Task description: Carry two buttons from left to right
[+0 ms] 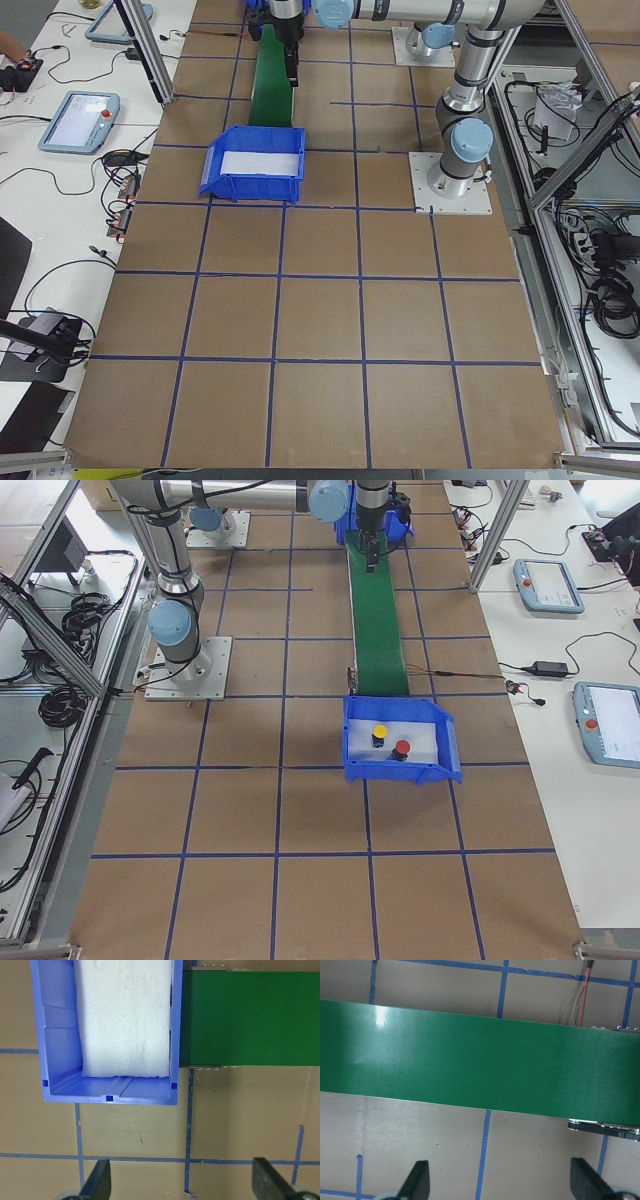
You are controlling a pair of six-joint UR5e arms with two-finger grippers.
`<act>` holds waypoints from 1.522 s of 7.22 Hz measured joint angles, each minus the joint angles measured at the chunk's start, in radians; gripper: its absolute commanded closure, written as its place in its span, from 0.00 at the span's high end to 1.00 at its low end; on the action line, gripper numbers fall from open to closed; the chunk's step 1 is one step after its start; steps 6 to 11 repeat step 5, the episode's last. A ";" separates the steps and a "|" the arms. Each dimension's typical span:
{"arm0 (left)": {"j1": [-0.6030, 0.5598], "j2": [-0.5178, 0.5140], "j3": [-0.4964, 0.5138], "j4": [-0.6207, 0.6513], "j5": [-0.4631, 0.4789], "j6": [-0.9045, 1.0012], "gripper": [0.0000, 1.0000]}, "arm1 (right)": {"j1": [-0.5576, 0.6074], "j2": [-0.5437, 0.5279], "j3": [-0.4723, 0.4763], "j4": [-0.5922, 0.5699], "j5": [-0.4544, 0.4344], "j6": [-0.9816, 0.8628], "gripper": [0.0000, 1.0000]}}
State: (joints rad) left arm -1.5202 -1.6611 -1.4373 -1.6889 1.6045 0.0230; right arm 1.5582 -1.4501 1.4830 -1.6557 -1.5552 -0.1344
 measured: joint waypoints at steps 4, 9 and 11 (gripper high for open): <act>0.000 0.000 0.000 0.000 0.000 0.000 1.00 | -0.002 0.002 0.002 0.000 -0.003 -0.007 1.00; 0.000 0.000 0.000 0.000 0.000 0.000 1.00 | -0.002 0.002 0.001 0.000 -0.002 -0.008 1.00; 0.000 0.000 0.000 0.000 0.000 0.000 1.00 | -0.002 0.002 0.001 0.000 -0.002 -0.008 1.00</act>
